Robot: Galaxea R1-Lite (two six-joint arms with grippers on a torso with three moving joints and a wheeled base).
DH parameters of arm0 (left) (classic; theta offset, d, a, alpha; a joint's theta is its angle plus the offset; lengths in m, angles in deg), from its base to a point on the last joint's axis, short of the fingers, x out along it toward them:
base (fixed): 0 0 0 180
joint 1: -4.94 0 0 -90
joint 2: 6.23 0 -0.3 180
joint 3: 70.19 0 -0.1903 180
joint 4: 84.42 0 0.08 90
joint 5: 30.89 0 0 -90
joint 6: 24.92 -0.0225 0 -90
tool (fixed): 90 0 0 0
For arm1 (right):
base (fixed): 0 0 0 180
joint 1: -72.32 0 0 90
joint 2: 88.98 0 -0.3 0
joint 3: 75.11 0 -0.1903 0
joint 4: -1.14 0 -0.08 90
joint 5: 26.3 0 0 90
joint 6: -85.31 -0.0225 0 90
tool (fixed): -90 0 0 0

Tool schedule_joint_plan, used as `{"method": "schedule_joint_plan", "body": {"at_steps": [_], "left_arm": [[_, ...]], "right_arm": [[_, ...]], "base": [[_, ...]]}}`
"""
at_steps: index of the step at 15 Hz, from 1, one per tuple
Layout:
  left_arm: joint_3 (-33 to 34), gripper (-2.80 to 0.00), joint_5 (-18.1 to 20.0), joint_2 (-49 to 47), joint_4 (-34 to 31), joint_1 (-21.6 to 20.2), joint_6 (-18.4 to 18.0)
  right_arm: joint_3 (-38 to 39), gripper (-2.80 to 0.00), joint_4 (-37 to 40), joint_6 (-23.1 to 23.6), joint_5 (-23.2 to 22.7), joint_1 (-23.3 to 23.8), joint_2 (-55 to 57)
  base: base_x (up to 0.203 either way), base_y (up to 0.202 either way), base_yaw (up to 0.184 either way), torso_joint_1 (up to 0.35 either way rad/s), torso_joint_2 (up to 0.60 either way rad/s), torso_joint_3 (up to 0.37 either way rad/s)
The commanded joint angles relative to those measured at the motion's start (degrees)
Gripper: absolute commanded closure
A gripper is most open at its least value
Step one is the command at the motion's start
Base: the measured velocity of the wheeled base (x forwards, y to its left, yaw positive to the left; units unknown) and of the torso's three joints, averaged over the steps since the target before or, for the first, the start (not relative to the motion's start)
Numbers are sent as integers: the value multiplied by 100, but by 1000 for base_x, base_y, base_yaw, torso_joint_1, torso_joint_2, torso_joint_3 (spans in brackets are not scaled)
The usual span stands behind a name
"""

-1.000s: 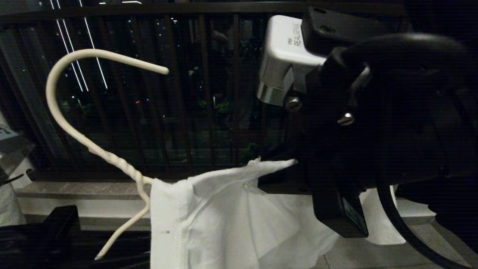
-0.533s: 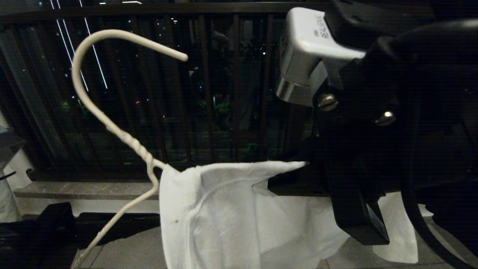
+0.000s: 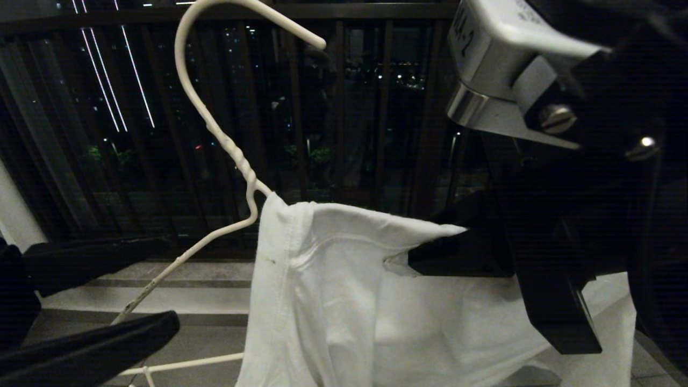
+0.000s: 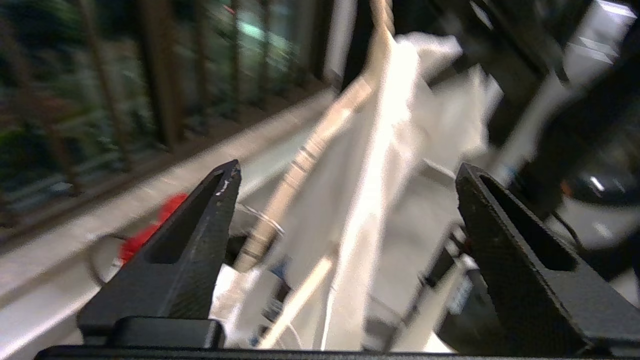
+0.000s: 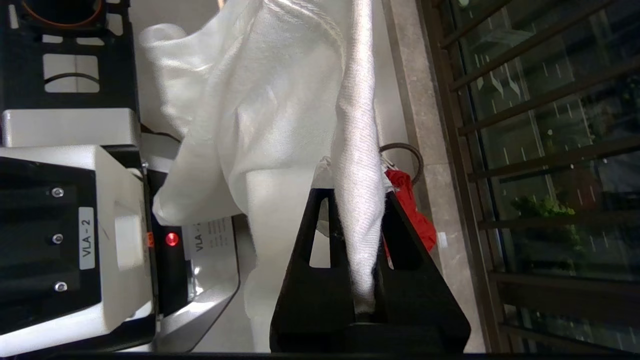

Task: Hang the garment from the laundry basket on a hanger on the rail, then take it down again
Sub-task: Hang the clothes on the clothes rack

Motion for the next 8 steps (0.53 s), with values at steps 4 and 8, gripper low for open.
{"method": "schedule_joint_plan", "body": {"at_steps": [4, 8], "left_arm": [[-563, -280, -174, -218, 3, -506, 504], [-1335, 0, -287, -475, -999, -611, 748]], "right_arm": [[-9, 0, 27, 30, 122, 119, -12], [-43, 0, -8, 22, 122, 479, -5]], "base": [[0, 0, 0, 0, 0, 0], [0, 0, 0, 0, 0, 0]]}}
